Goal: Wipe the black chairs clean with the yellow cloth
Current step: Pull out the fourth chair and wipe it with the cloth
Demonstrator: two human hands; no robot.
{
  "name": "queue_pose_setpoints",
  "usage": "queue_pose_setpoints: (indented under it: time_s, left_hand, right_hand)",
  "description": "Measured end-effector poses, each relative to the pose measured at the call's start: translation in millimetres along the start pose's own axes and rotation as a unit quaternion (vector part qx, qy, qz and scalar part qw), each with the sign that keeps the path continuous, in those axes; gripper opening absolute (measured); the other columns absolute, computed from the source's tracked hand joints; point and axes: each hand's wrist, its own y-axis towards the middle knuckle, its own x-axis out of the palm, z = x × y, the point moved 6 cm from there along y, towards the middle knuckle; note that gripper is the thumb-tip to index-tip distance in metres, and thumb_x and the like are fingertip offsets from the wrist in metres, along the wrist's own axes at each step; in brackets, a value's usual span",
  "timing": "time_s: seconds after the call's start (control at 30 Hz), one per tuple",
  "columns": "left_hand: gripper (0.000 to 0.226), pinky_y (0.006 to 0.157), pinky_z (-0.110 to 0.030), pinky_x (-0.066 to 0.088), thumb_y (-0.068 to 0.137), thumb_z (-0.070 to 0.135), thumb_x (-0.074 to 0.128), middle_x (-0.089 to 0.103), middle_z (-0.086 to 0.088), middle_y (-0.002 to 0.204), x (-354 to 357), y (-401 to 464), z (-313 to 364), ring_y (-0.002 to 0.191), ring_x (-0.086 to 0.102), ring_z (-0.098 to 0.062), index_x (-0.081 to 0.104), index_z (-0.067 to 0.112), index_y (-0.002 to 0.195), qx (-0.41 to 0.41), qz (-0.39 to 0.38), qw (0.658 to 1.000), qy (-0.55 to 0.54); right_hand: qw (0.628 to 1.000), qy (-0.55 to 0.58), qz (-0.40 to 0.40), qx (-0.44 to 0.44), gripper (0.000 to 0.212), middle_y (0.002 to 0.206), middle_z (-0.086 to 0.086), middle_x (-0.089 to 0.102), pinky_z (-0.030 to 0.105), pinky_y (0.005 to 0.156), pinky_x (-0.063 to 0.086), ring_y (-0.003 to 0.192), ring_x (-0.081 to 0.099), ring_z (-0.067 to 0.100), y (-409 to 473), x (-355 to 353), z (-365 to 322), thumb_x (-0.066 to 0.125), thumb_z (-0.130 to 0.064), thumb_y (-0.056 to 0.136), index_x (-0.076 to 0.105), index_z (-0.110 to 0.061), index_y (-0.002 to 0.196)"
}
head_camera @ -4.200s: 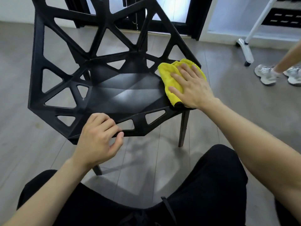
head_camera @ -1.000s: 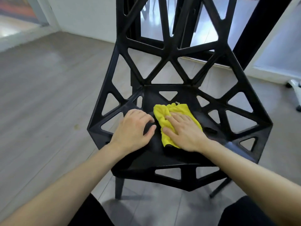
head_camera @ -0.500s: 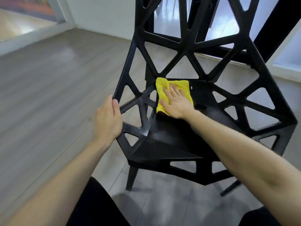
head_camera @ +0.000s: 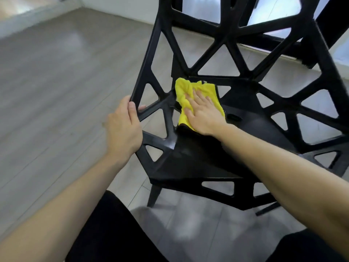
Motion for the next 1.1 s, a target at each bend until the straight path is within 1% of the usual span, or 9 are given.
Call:
queue_pose_setpoints:
  time_s: [0.1,0.2,0.27,0.4,0.53,0.73,0.87,0.97,1.1]
  left_hand:
    - [0.030,0.077,-0.036,0.044,0.115,0.022,0.032,0.080,0.012,0.105,-1,0,2,0.081,0.063,-0.017,0.059,0.008,0.114,0.024,0.012,1.000,0.013]
    - [0.031,0.076,-0.011,0.042,0.115,0.023,0.033,0.081,0.009,0.109,2,1,0,0.094,0.069,-0.010,0.062,0.012,0.114,0.026,0.013,1.000,-0.004]
    - [0.033,0.079,-0.006,0.042,0.116,0.026,0.032,0.080,0.009,0.112,-1,-1,2,0.096,0.070,-0.007,0.064,0.015,0.116,0.030,0.001,0.999,-0.011]
    - [0.047,0.088,-0.039,0.054,0.109,0.039,0.033,0.081,0.012,0.088,-8,28,2,0.081,0.070,-0.011,0.072,0.018,0.095,-0.028,-0.072,0.997,-0.006]
    - [0.063,0.098,-0.047,0.061,0.102,0.057,0.026,0.082,0.002,0.085,18,68,8,0.085,0.080,-0.014,0.076,0.019,0.109,-0.077,-0.144,0.981,-0.107]
    - [0.058,0.108,-0.047,0.055,0.109,0.055,0.026,0.082,0.007,0.107,29,71,4,0.108,0.075,-0.009,0.075,0.024,0.114,-0.053,-0.141,0.981,-0.122]
    - [0.050,0.109,-0.046,0.052,0.114,0.046,0.030,0.081,0.009,0.111,24,66,9,0.112,0.072,-0.012,0.075,0.022,0.107,-0.068,-0.148,0.980,-0.115]
    - [0.049,0.104,-0.038,0.052,0.117,0.038,0.032,0.079,0.013,0.106,18,60,12,0.104,0.071,-0.006,0.075,0.016,0.109,-0.085,-0.160,0.978,-0.100]
    - [0.036,0.080,-0.035,0.040,0.118,0.023,0.034,0.054,0.011,0.081,13,56,17,0.076,0.046,-0.007,0.059,0.013,0.092,-0.110,-0.160,0.978,-0.072]
  right_hand:
    - [0.998,0.025,-0.001,-0.055,0.057,0.178,0.000,0.012,0.042,0.134,0.003,0.165,0.004,0.017,-65,0,-11,0.032,-0.041,0.114,0.026,-0.024,0.169]
    - [0.997,0.036,-0.010,-0.064,0.056,0.177,-0.005,0.013,0.041,0.134,0.002,0.165,0.003,0.013,-70,3,-10,0.031,-0.042,0.114,0.027,-0.028,0.168]
    - [0.999,0.027,-0.001,-0.029,0.059,0.178,-0.002,0.008,0.046,0.134,0.002,0.165,0.000,0.016,-34,6,-8,0.027,-0.044,0.114,0.020,-0.027,0.170]
    - [0.998,0.017,-0.010,-0.064,0.061,0.178,-0.007,0.000,0.043,0.134,-0.002,0.164,-0.007,0.011,-44,11,-14,0.021,-0.050,0.114,0.012,-0.031,0.171]
    - [0.992,0.022,-0.032,-0.121,0.059,0.176,-0.015,-0.002,0.038,0.133,-0.005,0.163,-0.010,0.005,-57,11,1,0.019,-0.054,0.113,0.010,-0.040,0.169]
    - [0.996,0.078,0.041,-0.016,0.059,0.178,-0.010,0.004,0.045,0.133,-0.002,0.164,-0.006,0.008,55,5,8,0.021,-0.048,0.115,0.009,-0.034,0.170]
    - [0.971,0.225,0.018,-0.076,0.053,0.176,-0.006,0.020,0.039,0.134,0.002,0.164,0.005,0.011,-19,7,-47,0.034,-0.036,0.116,0.029,-0.027,0.168]
    - [0.959,0.238,-0.004,-0.155,0.052,0.175,-0.007,0.025,0.041,0.134,0.002,0.164,0.004,0.010,-74,12,-86,0.042,-0.033,0.115,0.036,-0.024,0.166]
    - [0.944,0.322,0.000,-0.072,0.050,0.173,-0.005,0.031,0.049,0.133,0.016,0.164,0.010,0.008,-53,12,-76,0.044,-0.030,0.116,0.038,-0.024,0.165]
